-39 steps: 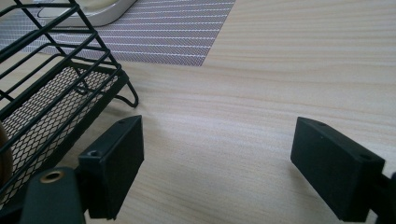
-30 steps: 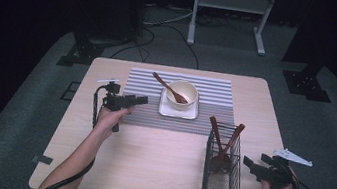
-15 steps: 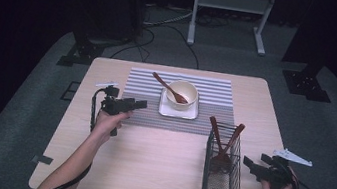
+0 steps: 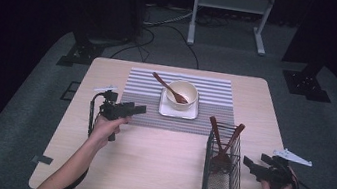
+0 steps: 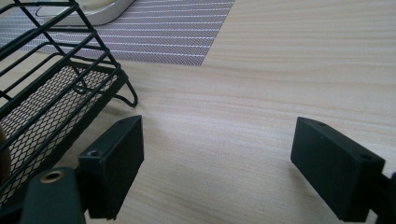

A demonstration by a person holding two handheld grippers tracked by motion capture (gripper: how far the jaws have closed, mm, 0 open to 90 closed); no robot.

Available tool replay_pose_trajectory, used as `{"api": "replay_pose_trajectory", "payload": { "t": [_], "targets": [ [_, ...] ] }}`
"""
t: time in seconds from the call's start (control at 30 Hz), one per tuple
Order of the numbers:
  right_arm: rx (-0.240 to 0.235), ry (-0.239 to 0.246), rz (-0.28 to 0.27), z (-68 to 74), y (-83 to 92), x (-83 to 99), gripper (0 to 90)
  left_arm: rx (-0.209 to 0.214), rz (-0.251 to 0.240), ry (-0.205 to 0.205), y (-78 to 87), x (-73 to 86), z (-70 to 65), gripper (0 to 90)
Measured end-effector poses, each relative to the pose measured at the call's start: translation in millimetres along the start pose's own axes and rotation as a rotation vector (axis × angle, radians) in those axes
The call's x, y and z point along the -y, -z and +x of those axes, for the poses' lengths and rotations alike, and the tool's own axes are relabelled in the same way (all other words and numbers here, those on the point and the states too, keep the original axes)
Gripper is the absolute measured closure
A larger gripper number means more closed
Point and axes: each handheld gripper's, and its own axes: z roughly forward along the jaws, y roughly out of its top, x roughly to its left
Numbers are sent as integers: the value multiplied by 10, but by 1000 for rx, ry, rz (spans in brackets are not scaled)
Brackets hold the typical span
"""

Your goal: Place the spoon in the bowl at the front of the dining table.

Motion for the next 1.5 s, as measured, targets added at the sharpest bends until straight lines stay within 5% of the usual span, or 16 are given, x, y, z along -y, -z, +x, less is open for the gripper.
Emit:
{"api": "replay_pose_trajectory", "payload": {
  "t": [1.5],
  "targets": [
    [7, 5, 4, 8, -3, 1, 162, 10, 17, -47, 244, 383, -141, 83]
  ]
}}
